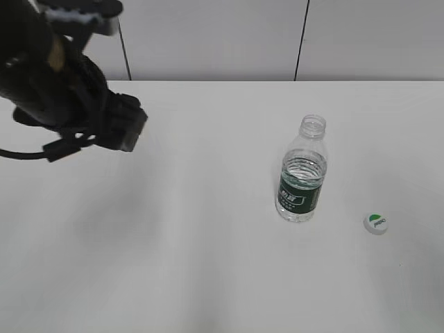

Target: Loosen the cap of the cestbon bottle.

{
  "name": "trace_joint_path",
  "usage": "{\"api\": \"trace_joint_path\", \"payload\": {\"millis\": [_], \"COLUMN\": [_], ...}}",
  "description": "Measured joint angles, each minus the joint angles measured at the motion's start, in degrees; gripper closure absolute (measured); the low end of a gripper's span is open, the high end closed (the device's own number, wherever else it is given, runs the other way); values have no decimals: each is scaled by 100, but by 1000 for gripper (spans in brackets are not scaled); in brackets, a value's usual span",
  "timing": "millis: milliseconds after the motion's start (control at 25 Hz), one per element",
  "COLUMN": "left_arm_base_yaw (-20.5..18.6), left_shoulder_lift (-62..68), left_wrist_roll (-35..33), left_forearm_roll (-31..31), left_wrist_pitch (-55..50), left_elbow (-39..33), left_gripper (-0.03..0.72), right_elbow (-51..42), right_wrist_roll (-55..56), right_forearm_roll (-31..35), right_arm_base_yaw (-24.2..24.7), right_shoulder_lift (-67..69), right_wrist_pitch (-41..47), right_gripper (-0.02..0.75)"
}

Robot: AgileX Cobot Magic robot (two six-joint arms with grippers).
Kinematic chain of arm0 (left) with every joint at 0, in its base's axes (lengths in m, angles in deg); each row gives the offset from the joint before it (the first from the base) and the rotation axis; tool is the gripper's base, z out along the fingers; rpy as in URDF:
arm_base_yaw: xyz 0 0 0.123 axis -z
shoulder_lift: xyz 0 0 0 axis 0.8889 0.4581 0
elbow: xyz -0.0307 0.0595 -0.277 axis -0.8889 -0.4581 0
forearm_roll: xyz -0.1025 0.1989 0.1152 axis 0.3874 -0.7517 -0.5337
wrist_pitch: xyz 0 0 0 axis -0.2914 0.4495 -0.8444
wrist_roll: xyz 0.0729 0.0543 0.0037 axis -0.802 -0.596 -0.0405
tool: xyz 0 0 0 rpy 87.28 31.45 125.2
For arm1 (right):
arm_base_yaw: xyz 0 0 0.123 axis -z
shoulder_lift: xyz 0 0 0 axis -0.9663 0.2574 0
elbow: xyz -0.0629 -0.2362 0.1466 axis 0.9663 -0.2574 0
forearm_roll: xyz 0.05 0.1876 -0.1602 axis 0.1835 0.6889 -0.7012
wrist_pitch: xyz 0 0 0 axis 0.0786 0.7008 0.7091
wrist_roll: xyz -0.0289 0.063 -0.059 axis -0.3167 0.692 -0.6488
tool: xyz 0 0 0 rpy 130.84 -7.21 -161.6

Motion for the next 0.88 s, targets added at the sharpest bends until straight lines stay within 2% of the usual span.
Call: {"api": "trace_joint_path", "payload": {"millis": [200, 560, 760, 880], "left_arm_base_yaw": [23, 23, 23, 23], "left_shoulder_lift": [-1442, -4597, -6085, -6967], "left_wrist_roll": [-235, -1145, -1219, -1225], "left_forearm_roll": [164, 929, 1132, 1279], "left_wrist_pitch": [-62, -418, -1111, -1387], "left_elbow": [-709, -2035, -2731, -3031], "left_gripper": [99, 104, 104, 104], "right_elbow": [-7, -7, -95, -569], "right_wrist_roll": [0, 0, 0, 0], "right_forearm_roll": [4, 4, 3, 3], "right_arm_base_yaw": [-18, -18, -18, -18], "right_shoulder_lift": [-844, -1996, -2681, -3182], "right_wrist_pitch": [147, 734, 765, 765], "right_gripper": [220, 220, 220, 220]}}
